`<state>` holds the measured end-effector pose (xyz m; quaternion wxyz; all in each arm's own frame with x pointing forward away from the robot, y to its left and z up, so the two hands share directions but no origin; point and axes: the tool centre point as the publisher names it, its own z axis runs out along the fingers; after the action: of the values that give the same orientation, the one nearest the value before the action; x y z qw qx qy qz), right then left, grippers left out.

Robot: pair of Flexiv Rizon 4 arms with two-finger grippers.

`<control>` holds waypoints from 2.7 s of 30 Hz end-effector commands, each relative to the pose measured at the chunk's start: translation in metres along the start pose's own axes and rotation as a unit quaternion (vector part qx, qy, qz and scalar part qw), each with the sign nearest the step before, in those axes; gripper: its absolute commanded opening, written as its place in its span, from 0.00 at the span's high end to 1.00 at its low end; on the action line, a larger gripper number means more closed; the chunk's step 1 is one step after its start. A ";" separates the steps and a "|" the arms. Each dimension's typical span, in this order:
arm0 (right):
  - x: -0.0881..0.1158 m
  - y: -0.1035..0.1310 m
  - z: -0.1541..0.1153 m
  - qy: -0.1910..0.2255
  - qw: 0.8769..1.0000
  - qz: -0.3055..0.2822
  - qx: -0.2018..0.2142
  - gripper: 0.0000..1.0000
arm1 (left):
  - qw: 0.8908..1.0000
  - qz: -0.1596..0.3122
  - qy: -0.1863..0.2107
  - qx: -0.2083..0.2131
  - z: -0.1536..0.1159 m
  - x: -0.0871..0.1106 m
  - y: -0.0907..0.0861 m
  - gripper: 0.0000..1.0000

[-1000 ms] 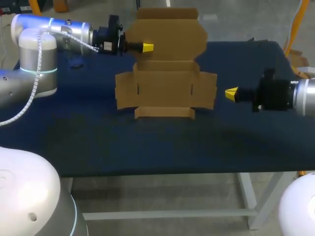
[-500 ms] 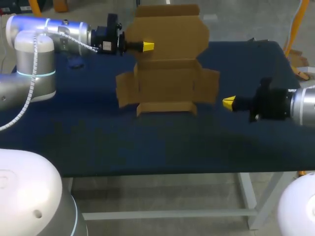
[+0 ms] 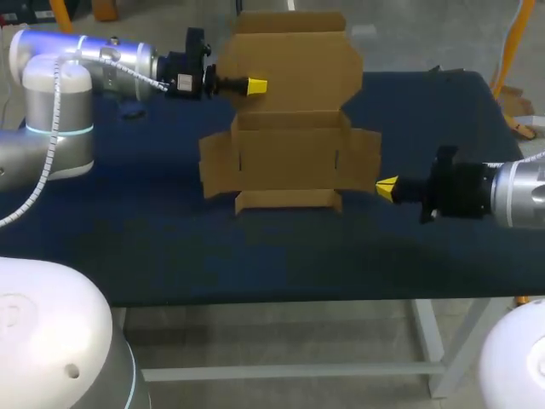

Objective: Assemble the packaging by folding the flat box into shape, placing the metal phone stand inside, and closing the box properly

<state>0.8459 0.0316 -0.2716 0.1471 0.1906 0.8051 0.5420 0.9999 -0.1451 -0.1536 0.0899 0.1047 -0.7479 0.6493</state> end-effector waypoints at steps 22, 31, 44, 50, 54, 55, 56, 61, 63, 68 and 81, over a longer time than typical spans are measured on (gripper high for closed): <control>0.012 -0.005 0.038 0.007 1.000 -0.003 0.018 1.00 | 1.000 0.005 0.028 -0.003 -0.002 -0.020 0.011 1.00; 0.019 -0.012 0.050 -0.007 0.999 -0.013 0.033 1.00 | 1.000 0.016 0.022 0.001 -0.003 -0.019 0.014 1.00; 0.020 -0.016 0.052 -0.006 1.000 0.004 0.028 1.00 | 0.999 0.043 0.018 -0.005 -0.002 -0.022 0.021 1.00; 0.020 -0.016 0.052 -0.006 1.000 0.004 0.028 1.00 | 0.998 0.056 0.017 -0.009 -0.003 -0.019 0.026 1.00; 0.020 -0.016 0.052 -0.006 1.000 0.004 0.028 1.00 | 0.997 0.072 0.018 -0.014 -0.002 -0.016 0.030 1.00; 0.022 -0.018 0.057 -0.008 1.000 0.005 0.023 1.00 | 0.997 0.075 0.016 -0.017 -0.001 -0.016 0.031 1.00; 0.023 -0.019 0.061 -0.003 1.000 0.006 0.018 1.00 | 0.997 0.077 0.016 -0.018 -0.001 -0.016 0.031 1.00; 0.035 -0.029 0.083 0.000 1.000 0.006 0.003 1.00 | 0.996 0.082 0.013 -0.019 -0.003 -0.015 0.036 1.00; 0.041 -0.032 0.090 0.005 1.000 0.003 -0.006 1.00 | 0.996 0.085 0.015 -0.019 -0.004 -0.015 0.038 1.00; 0.049 -0.035 0.099 0.010 1.000 0.004 -0.016 1.00 | 0.996 0.084 0.021 -0.018 -0.007 -0.016 0.042 1.00; 0.045 -0.042 0.120 -0.009 1.000 0.025 -0.010 1.00 | 0.996 0.084 0.021 -0.018 -0.007 -0.016 0.042 1.00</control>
<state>0.8441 0.1211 -0.3439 0.1315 0.2024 0.7966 0.5542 1.0034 -0.1333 -0.1955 0.0514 0.0271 -0.7634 0.6433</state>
